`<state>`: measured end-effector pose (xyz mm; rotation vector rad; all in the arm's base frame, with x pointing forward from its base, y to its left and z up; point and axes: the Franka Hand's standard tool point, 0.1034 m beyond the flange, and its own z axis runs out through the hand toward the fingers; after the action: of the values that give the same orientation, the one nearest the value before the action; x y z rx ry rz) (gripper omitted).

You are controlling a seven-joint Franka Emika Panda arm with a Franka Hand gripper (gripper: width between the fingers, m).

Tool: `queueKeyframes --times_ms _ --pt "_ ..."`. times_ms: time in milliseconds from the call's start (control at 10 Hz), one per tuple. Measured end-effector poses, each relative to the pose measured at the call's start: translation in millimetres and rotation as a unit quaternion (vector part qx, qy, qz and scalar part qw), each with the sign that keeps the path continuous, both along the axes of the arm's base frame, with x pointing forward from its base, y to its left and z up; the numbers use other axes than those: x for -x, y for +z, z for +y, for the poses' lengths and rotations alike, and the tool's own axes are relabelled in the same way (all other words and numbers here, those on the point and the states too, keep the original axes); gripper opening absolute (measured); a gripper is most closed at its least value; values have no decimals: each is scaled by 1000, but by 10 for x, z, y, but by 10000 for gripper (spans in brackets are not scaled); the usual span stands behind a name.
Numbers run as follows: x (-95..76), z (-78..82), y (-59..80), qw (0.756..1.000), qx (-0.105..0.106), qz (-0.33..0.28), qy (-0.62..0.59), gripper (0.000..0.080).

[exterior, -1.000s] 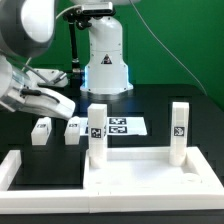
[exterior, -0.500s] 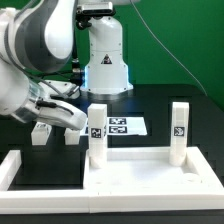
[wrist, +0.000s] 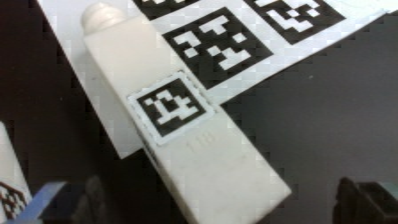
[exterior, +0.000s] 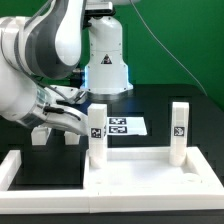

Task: Assemble desk

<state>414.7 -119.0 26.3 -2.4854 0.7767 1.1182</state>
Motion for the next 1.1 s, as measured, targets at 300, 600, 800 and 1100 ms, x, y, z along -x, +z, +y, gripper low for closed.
queueKeyframes --times_ms 300,600,800,1100 --pt "50 50 -72 1000 5 -1 4 649" --pt "144 106 -154 1000 9 3 7 649" --pt "147 107 -156 1000 9 3 7 533" --pt "147 107 -157 1000 9 3 7 286"
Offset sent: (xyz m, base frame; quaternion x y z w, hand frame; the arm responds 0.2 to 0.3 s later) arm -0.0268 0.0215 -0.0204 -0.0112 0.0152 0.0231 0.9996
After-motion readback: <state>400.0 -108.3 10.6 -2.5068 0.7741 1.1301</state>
